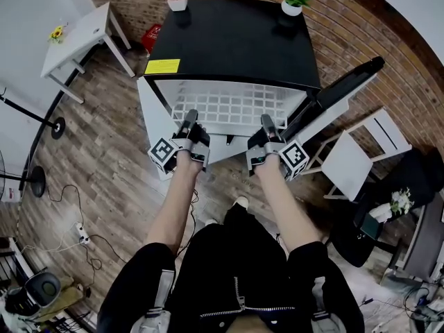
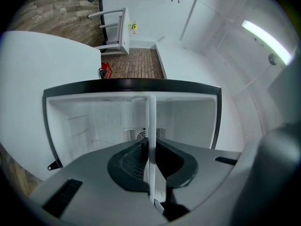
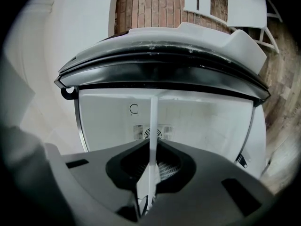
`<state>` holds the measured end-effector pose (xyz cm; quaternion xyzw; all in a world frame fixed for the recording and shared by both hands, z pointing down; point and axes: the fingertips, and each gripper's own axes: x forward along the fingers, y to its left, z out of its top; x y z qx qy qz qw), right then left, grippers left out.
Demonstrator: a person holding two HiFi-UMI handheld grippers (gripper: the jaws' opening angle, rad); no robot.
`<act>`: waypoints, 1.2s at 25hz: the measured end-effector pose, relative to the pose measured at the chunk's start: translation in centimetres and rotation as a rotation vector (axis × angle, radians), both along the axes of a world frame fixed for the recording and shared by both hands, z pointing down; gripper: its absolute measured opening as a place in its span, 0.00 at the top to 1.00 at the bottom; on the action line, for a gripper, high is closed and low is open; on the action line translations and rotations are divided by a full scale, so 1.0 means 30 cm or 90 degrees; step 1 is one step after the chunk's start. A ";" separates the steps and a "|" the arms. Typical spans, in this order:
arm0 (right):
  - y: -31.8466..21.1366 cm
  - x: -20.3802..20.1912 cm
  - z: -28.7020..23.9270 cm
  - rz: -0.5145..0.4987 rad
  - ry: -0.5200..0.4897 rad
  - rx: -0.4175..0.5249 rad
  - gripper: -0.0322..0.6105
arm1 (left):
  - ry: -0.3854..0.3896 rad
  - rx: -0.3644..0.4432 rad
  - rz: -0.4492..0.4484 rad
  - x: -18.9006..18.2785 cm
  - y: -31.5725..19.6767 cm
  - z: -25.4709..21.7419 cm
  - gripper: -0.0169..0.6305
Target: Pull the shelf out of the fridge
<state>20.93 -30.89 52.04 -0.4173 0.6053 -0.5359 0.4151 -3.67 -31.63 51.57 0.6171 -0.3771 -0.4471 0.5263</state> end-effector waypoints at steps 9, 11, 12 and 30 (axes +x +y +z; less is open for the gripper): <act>0.085 -0.004 0.001 0.001 0.014 0.000 0.90 | 0.006 -0.015 0.019 0.002 0.086 0.006 0.91; 0.085 -0.002 0.003 0.000 0.016 -0.002 0.90 | 0.005 -0.015 0.020 0.004 0.086 0.005 0.91; 0.085 0.000 0.003 0.001 0.016 -0.002 0.90 | 0.000 -0.012 0.022 0.005 0.084 0.005 0.91; 0.151 0.004 0.002 0.013 0.014 -0.014 0.90 | 0.019 -0.018 0.061 0.007 0.144 0.006 0.91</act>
